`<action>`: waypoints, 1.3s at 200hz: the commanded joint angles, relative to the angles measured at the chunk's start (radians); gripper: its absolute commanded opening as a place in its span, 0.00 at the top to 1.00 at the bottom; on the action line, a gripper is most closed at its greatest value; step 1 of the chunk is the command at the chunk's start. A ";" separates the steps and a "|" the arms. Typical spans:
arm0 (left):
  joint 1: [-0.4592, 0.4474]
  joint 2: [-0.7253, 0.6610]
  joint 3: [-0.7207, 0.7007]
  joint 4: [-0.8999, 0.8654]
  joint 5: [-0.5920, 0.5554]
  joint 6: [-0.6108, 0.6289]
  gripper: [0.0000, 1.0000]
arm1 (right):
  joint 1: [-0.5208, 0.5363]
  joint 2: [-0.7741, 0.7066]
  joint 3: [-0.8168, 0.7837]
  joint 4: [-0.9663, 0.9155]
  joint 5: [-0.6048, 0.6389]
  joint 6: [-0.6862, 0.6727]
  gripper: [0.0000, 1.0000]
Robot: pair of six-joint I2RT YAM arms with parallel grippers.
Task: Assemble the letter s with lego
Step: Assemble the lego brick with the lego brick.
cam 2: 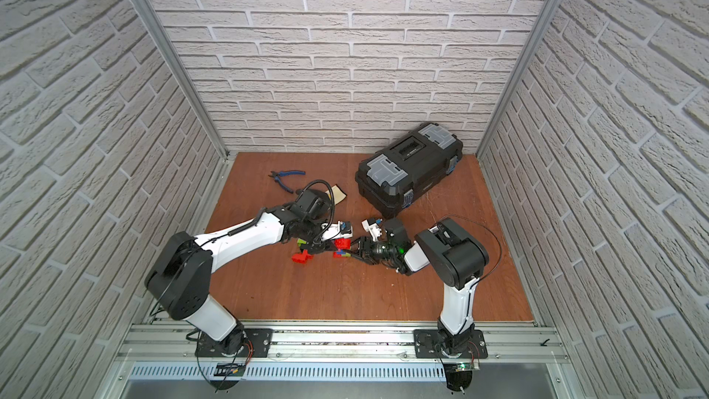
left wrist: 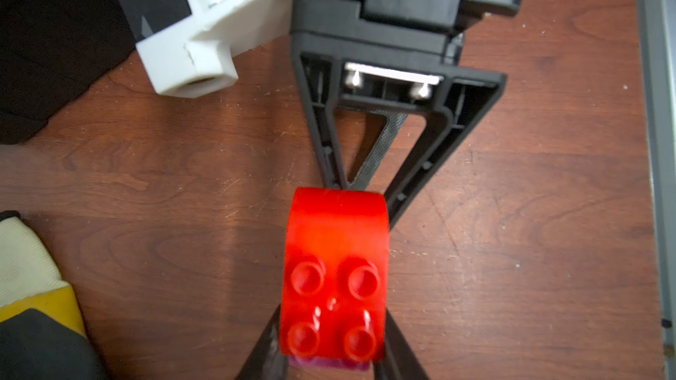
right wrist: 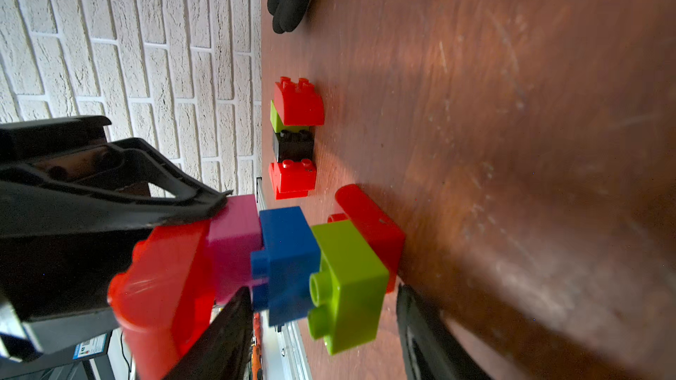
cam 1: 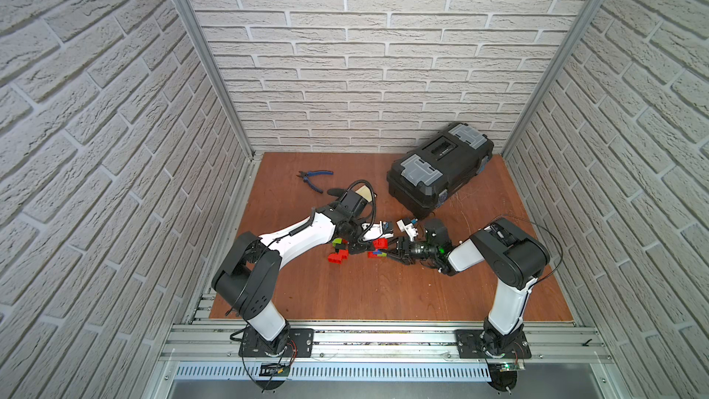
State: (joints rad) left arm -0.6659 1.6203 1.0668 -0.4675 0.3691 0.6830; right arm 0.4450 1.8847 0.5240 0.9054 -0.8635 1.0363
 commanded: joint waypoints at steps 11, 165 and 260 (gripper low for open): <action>-0.010 0.001 -0.025 0.009 -0.005 0.009 0.62 | 0.006 0.004 -0.010 0.107 -0.057 0.003 0.36; -0.001 -0.032 -0.021 0.002 0.021 -0.005 0.45 | -0.031 -0.113 -0.036 -0.168 -0.039 -0.247 0.33; 0.018 -0.109 -0.027 -0.043 0.041 -0.029 0.33 | -0.012 -0.320 -0.117 -0.243 0.115 -0.637 0.30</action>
State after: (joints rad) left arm -0.6559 1.5356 1.0515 -0.4751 0.3805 0.6575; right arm 0.4217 1.6093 0.4305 0.6430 -0.7967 0.5465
